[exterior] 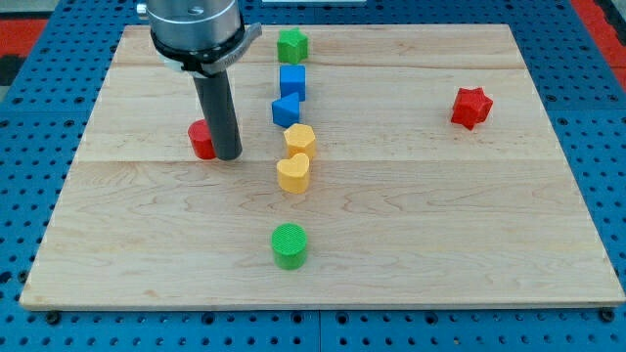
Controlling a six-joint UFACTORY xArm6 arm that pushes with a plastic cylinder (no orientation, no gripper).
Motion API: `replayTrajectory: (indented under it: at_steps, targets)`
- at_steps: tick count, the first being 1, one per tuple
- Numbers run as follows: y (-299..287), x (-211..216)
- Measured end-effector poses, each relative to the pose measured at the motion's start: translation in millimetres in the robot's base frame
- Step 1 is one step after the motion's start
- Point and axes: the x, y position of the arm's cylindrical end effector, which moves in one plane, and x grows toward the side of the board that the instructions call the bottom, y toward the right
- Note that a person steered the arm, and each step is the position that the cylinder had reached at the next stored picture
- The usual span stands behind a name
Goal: Slide the green circle left to the yellow hexagon
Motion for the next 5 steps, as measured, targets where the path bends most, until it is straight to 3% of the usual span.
replayTrajectory:
  at_steps: [2,3,4,5]
  targets:
    - [-51.5,-93.5]
    - [-39.3,-181.8]
    - [-21.7,-228.3]
    - [2.1,-229.7]
